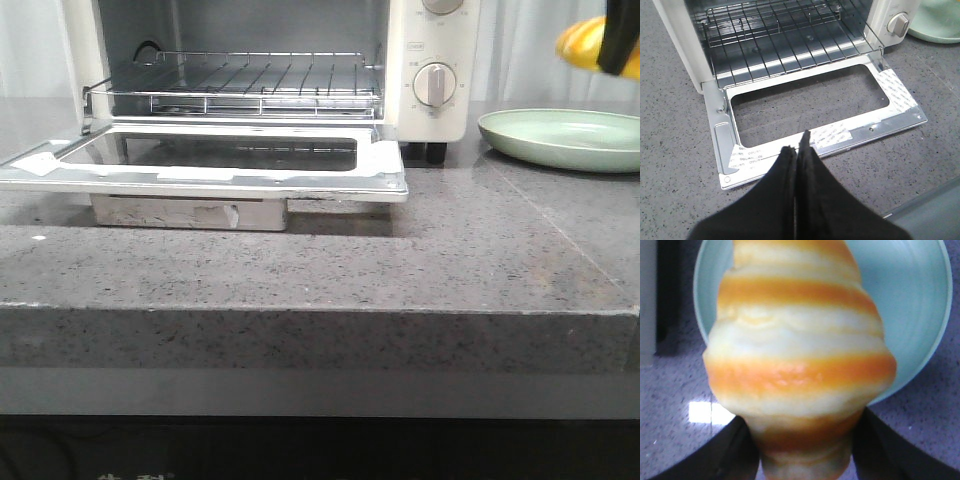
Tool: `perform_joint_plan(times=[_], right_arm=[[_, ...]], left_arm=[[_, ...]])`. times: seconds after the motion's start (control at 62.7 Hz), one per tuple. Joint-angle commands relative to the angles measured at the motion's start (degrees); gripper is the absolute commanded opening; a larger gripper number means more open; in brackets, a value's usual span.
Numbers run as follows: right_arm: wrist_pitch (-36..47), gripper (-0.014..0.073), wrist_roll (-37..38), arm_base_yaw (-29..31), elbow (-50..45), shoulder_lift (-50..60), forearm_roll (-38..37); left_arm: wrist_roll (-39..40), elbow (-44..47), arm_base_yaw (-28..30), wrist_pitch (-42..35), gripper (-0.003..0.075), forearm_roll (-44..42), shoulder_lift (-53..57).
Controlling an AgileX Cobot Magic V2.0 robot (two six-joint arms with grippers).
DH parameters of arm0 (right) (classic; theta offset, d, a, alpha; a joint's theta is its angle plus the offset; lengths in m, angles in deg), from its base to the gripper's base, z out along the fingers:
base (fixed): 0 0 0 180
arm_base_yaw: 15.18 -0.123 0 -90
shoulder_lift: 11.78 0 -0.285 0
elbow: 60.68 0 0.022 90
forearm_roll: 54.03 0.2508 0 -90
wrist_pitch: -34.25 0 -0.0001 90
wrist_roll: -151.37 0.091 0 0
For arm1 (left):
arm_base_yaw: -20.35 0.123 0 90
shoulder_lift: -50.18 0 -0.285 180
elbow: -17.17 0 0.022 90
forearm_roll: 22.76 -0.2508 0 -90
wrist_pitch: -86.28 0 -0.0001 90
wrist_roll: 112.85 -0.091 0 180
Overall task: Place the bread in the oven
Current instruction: 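Carry the croissant with the right gripper into the open oven over the rack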
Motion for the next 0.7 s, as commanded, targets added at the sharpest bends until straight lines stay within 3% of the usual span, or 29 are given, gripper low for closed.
perform_joint_plan(times=[0.0,0.303,0.686], right_arm=[[1.8,0.0141,-0.6,-1.0,-3.2,8.0,1.1],[2.5,0.0141,-1.5,-7.4,-17.2,20.0,8.6],[6.8,0.0141,2.8,-27.5,-20.7,22.6,8.0]], left_arm=[[0.6,-1.5,-0.1,-3.7,-0.0018,-0.5,0.6],[0.6,-1.5,-0.1,-3.7,-0.0018,-0.5,0.6],[0.6,-1.5,-0.1,-3.7,-0.0018,-0.5,0.6]])
